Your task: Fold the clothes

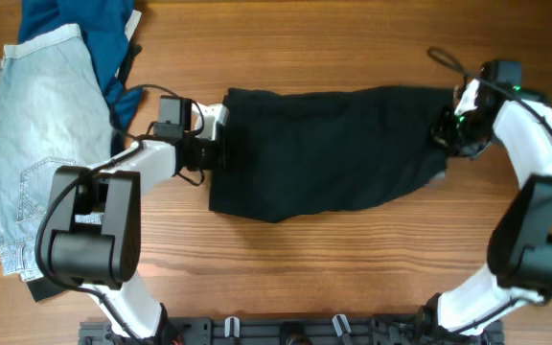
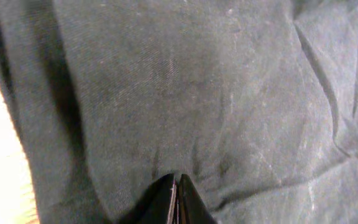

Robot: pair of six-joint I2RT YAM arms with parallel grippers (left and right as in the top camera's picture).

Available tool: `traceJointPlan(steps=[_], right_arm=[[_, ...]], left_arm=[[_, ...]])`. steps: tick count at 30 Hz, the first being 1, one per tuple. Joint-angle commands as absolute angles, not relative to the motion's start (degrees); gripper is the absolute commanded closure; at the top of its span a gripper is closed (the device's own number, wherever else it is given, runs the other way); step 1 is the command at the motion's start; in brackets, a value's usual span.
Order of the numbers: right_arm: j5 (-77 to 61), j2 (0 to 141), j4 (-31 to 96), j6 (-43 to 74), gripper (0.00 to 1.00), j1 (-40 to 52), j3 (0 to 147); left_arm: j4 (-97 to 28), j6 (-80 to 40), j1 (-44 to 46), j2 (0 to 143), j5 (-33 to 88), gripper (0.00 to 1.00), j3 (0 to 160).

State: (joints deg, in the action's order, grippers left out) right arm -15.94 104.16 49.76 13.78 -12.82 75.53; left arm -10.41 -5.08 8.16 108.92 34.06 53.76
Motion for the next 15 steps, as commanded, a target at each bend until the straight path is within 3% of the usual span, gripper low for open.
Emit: traceJointPlan(steps=[1, 7, 15], right_arm=[[-20.0, 97.1, 50.1, 12.0, 0.96, -8.2, 78.8], [-17.6, 95.2, 47.7, 15.0, 0.96, 3.8, 78.8], [-17.0, 95.4, 42.7, 17.2, 0.96, 12.7, 78.8]], left_arm=[[-11.4, -7.4, 9.9, 111.5, 31.8, 0.96, 53.2], [-10.8, -9.9, 9.7, 111.5, 30.3, 0.96, 53.2], [-10.9, -9.9, 9.7, 111.5, 29.9, 0.96, 53.1]])
